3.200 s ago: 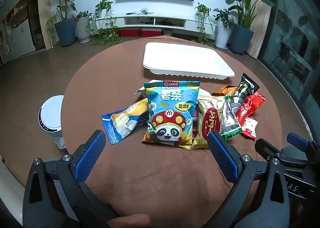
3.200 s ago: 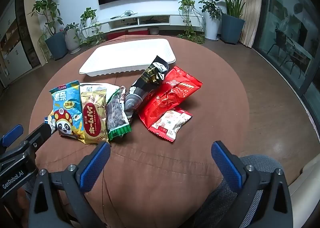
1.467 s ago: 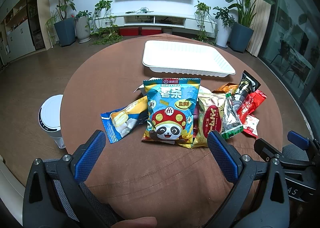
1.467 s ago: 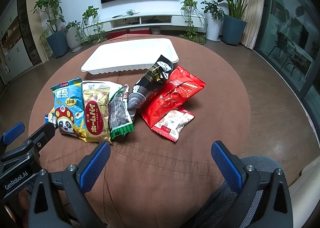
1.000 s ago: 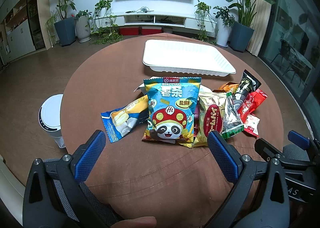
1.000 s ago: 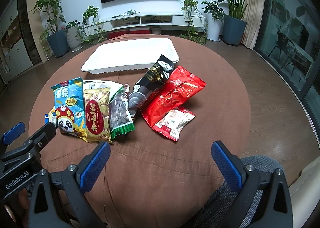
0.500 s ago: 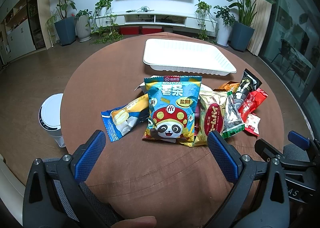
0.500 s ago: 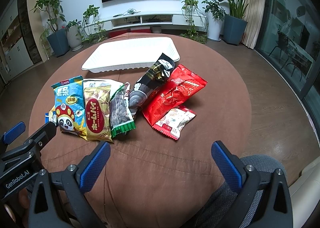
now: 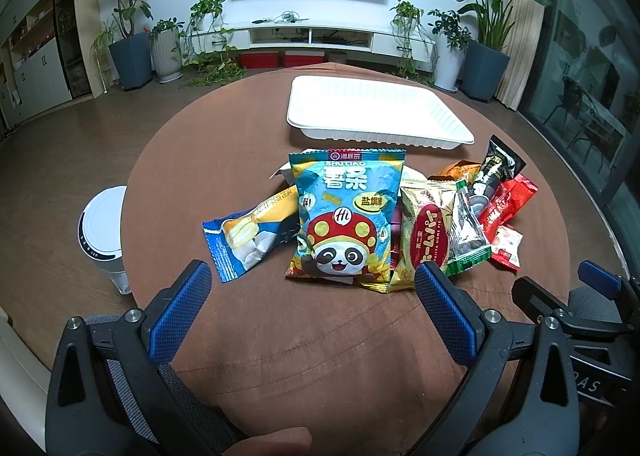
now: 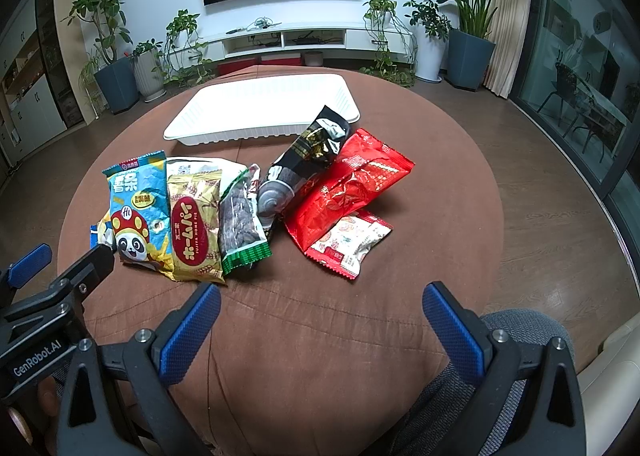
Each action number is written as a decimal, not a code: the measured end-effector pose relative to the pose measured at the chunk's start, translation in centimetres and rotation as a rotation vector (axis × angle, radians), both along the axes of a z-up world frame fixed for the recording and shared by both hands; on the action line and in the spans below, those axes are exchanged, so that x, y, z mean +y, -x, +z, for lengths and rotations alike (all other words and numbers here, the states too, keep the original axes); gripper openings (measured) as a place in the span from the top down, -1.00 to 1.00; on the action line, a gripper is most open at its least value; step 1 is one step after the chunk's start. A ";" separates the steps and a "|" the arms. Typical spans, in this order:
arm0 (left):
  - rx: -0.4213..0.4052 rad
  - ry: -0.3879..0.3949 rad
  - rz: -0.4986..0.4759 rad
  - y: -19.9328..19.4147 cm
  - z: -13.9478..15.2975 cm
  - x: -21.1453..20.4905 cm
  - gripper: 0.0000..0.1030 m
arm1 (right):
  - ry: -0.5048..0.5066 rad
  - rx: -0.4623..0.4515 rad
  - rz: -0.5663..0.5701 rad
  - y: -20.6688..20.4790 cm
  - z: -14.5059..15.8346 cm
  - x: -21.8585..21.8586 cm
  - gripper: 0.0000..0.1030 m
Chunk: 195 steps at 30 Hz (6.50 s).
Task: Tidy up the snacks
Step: 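Lower the left gripper onto the blue cream-cake packet and close it, then lift the blue packet with the left gripper while the right gripper grasps the panda chip bag, then carry both packets over the white tray and open both grippers to drop them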
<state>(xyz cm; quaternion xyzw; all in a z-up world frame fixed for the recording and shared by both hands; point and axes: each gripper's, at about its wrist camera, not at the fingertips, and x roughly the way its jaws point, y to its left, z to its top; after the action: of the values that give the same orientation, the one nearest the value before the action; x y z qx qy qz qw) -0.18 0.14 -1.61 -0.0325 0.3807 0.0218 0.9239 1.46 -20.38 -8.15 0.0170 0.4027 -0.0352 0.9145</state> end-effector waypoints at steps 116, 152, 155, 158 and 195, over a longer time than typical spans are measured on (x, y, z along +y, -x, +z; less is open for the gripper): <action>0.108 0.500 -0.212 -2.7 -2.4 18.1 0.51 | -0.236 0.117 0.416 -8.8 -1.5 11.5 -0.57; 0.098 0.504 -0.218 -2.9 -2.4 17.6 0.51 | -0.307 0.149 0.479 -9.5 -2.7 11.5 0.33; 0.091 0.509 -0.221 -2.9 -2.4 17.8 0.51 | -0.349 0.135 0.473 -9.2 -1.8 10.7 0.33; 0.088 0.505 -0.225 -2.9 -2.2 17.7 0.51 | -0.387 0.118 0.460 -8.7 -0.8 9.3 0.33; 0.171 0.203 -0.351 -30.4 4.8 6.3 0.51 | -0.334 0.033 0.268 -28.6 5.6 -8.9 0.33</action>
<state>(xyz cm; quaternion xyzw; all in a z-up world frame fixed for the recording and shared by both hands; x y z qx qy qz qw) 30.24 6.45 3.20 -0.0565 0.4577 -0.1751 0.8698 30.08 -29.29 -2.55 0.1141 0.4164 0.1536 0.8888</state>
